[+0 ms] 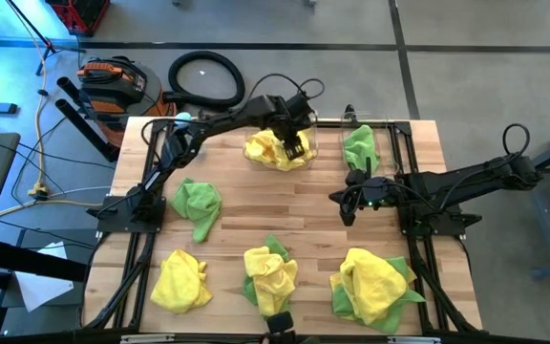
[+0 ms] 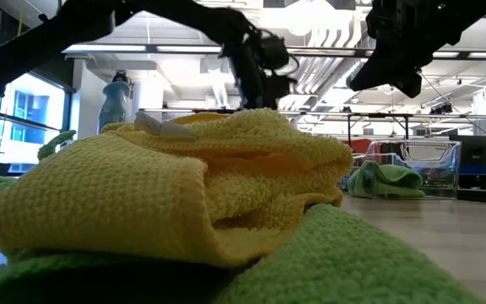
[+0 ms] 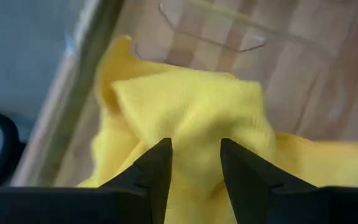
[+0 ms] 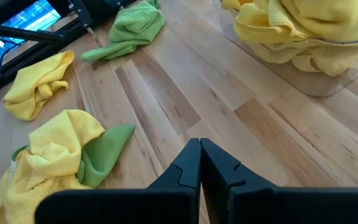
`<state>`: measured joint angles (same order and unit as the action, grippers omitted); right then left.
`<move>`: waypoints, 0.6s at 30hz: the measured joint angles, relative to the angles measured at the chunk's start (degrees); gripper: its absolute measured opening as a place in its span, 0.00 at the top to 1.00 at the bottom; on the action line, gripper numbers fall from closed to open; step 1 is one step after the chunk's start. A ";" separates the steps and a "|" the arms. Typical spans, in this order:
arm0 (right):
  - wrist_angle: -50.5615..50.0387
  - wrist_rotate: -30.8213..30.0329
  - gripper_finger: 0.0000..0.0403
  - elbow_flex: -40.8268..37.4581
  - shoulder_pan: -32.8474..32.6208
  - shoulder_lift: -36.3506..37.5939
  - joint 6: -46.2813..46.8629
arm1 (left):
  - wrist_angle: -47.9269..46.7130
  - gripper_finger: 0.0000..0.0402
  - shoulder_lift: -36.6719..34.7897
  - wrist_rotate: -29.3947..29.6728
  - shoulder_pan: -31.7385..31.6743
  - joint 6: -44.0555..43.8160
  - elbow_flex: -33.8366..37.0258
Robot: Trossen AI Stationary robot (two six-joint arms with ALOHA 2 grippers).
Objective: Sort microfiber towel by color & place in baskets
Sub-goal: Put the top left yellow microfiber cloth into the left transparent bin
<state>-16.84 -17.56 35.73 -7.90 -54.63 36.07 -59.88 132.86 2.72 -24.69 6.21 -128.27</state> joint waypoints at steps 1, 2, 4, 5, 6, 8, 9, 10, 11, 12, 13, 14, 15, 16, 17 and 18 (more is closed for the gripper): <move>-0.04 0.00 1.00 0.00 0.00 0.00 0.02 | -0.50 0.69 -0.65 0.01 0.00 0.36 -0.75; -0.18 -0.12 1.00 0.00 0.00 0.00 0.00 | -0.44 0.69 -1.27 0.13 0.02 0.38 -1.44; -0.21 -0.30 1.00 0.00 0.00 0.00 0.00 | -0.44 0.69 -2.84 0.07 0.02 -1.17 -2.20; -0.24 -0.43 1.00 0.00 0.00 0.00 0.00 | -0.33 0.69 -3.49 0.08 0.11 -2.68 -2.43; -0.22 -0.65 1.00 0.00 0.00 0.00 -0.02 | 0.04 0.69 -4.17 -0.05 0.15 -4.63 -2.51; -0.24 -0.96 1.00 0.00 0.00 0.00 -0.02 | -0.51 0.69 -4.94 -0.72 0.19 -10.21 -2.51; -0.24 -1.05 1.00 0.00 0.00 0.00 -0.02 | -0.53 0.69 -5.01 -1.73 0.27 -13.65 -2.51; -0.26 -1.09 1.00 0.00 0.00 0.00 -0.02 | -0.74 0.69 -4.95 -3.26 0.34 -16.91 -2.51; -0.24 -1.11 1.00 0.00 0.00 0.00 -0.02 | -1.23 0.69 -4.88 -4.87 0.33 -19.44 -2.45; -0.26 -1.17 1.00 0.00 0.00 0.00 -0.02 | -1.21 0.69 -4.88 -5.86 0.35 -21.42 -2.03; -0.25 -1.27 1.00 0.00 0.00 0.00 -0.02 | -0.69 0.69 -4.78 -6.04 0.51 -23.26 -1.51; -0.24 -1.28 1.00 0.00 0.00 0.00 0.01 | -0.11 0.69 -4.53 -6.06 0.65 -25.34 -1.09; -0.26 -1.28 1.00 0.00 0.00 0.00 0.02 | -0.32 0.69 -4.02 -6.13 0.72 -27.31 -0.97; -0.26 -1.29 1.00 0.00 0.00 0.00 0.00 | -0.72 0.69 -3.35 -6.27 0.73 -29.24 -0.91; -0.25 -1.28 1.00 0.00 0.00 0.00 0.00 | -0.74 0.69 -2.78 -6.96 0.73 -31.16 -0.85; -0.37 -1.28 1.00 0.00 0.00 0.00 0.00 | -0.74 0.69 -2.27 -7.91 0.66 -32.95 -0.82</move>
<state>-17.21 -18.84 35.73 -7.90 -54.63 36.07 -60.62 130.59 -5.19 -24.03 -26.75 -129.10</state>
